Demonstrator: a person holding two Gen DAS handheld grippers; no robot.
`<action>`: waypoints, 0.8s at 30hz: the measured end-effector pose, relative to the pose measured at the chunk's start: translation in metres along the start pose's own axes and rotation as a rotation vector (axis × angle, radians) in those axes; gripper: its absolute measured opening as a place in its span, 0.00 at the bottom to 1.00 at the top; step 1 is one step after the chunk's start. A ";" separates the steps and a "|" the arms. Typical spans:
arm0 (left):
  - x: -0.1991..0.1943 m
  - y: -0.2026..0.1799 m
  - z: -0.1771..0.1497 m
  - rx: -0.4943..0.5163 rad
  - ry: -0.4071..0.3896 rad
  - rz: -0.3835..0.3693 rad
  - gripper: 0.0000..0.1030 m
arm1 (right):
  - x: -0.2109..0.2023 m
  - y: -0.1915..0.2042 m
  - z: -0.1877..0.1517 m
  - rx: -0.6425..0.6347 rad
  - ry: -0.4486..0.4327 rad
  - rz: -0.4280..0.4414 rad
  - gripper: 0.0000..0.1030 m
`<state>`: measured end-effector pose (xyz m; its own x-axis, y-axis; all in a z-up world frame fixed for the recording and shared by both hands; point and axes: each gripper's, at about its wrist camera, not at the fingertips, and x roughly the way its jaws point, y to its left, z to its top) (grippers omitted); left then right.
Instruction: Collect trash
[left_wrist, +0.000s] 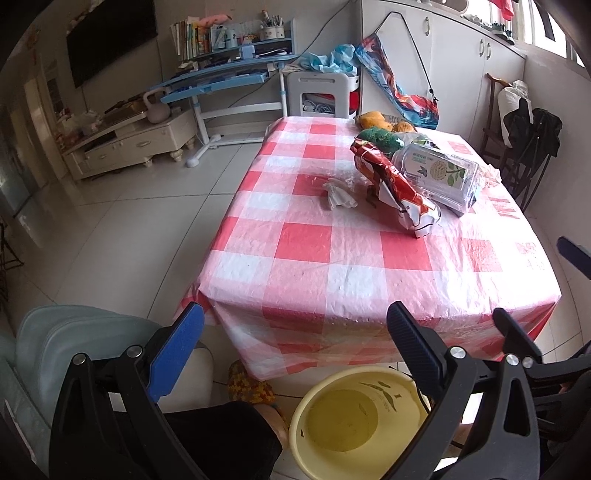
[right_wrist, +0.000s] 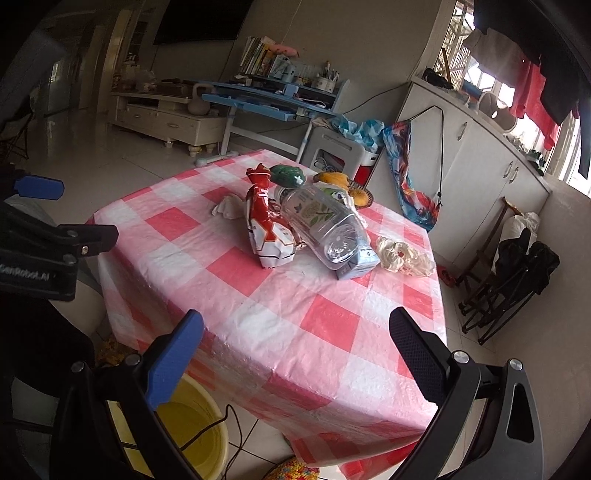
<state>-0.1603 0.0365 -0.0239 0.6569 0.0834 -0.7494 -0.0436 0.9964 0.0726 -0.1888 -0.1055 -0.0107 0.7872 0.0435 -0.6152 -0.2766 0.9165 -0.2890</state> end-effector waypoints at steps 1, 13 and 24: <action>-0.001 -0.001 0.000 0.003 -0.005 -0.002 0.93 | 0.000 0.000 0.001 0.004 0.000 0.001 0.94; 0.004 -0.004 0.003 -0.001 -0.005 -0.030 0.93 | 0.001 0.003 0.006 -0.007 -0.017 0.000 0.94; 0.008 -0.005 0.005 -0.020 0.007 -0.054 0.93 | 0.001 -0.005 0.005 0.018 -0.013 0.009 0.94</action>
<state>-0.1514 0.0321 -0.0272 0.6534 0.0292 -0.7565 -0.0230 0.9996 0.0187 -0.1839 -0.1075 -0.0058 0.7918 0.0570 -0.6081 -0.2738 0.9231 -0.2701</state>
